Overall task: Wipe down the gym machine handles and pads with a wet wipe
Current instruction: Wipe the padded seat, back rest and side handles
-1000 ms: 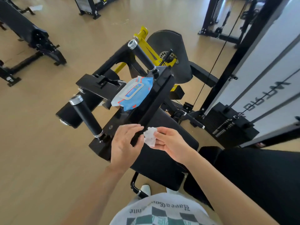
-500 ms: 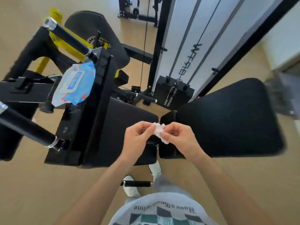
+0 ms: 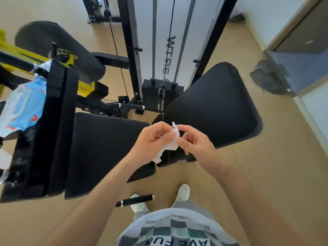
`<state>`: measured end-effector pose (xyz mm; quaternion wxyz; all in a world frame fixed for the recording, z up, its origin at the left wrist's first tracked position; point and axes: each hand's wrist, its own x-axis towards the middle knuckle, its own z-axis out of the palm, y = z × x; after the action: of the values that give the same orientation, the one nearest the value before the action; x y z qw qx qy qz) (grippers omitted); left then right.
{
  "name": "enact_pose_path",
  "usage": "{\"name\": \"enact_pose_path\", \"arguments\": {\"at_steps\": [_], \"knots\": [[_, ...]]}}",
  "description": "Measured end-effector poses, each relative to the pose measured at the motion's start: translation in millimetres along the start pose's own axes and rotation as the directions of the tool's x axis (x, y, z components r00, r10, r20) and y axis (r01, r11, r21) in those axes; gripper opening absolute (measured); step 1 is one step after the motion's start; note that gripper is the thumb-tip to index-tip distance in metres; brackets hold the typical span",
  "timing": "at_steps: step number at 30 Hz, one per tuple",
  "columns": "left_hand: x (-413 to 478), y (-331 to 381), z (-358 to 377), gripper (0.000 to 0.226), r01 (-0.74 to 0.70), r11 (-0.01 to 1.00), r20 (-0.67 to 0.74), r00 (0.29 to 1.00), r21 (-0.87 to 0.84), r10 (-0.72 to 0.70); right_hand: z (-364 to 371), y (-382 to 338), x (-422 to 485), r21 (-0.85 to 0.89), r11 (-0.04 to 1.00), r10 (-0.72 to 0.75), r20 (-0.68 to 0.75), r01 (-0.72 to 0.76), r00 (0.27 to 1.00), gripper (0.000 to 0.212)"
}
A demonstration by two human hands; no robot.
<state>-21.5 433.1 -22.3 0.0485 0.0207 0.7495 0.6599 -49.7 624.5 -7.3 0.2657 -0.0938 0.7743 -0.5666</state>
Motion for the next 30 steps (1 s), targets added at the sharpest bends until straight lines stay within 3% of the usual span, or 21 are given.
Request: {"name": "enact_pose_path", "arguments": {"at_steps": [3, 8, 11, 13, 16, 23, 26, 30], "knots": [[16.1, 12.8, 23.0, 0.019, -0.036, 0.998, 0.037, 0.999, 0.044, 0.034, -30.7, 3.7, -6.8, 0.012, 0.998, -0.067, -0.12, 0.069, 0.991, 0.007], [44.1, 28.1, 64.8, 0.016, -0.034, 0.989, 0.152, 0.988, 0.146, 0.011, -95.7, 9.9, -24.0, -0.076, 0.978, -0.207, -0.33, 0.193, 0.921, 0.015], [60.4, 32.0, 87.4, 0.025, -0.005, 0.976, 0.282, 0.958, 0.218, -0.058, -135.0, 18.5, -32.2, -0.029, 0.981, -0.186, -0.396, 0.191, 0.899, 0.018], [71.2, 34.2, 99.4, 0.021, 0.032, 0.977, 0.279, 0.956, 0.209, -0.091, -157.0, 28.3, -34.3, 0.036, 0.982, -0.149, -0.464, 0.187, 0.873, 0.026], [87.1, 40.4, 117.7, 0.017, 0.104, 0.989, 0.212, 0.969, 0.107, -0.125, -186.3, 43.8, -36.0, 0.174, 0.969, -0.053, -0.552, 0.177, 0.832, 0.028], [123.4, 56.6, 164.4, 0.011, 0.186, 0.981, 0.01, 0.983, -0.063, -0.185, -242.7, 67.8, -21.3, 0.192, 0.968, 0.012, -0.672, 0.159, 0.741, 0.016], [140.7, 50.4, 180.1, 0.011, 0.158, 0.987, -0.167, 0.973, -0.017, -0.159, -256.9, 79.9, -3.4, 0.187, 0.979, 0.065, -0.671, 0.083, 0.739, 0.014], [148.6, 29.7, 189.9, 0.036, 0.195, 0.965, -0.355, 0.927, 0.177, -0.122, -249.9, 86.2, 2.6, 0.122, 0.992, 0.1, -0.656, -0.025, 0.748, 0.039]]}}
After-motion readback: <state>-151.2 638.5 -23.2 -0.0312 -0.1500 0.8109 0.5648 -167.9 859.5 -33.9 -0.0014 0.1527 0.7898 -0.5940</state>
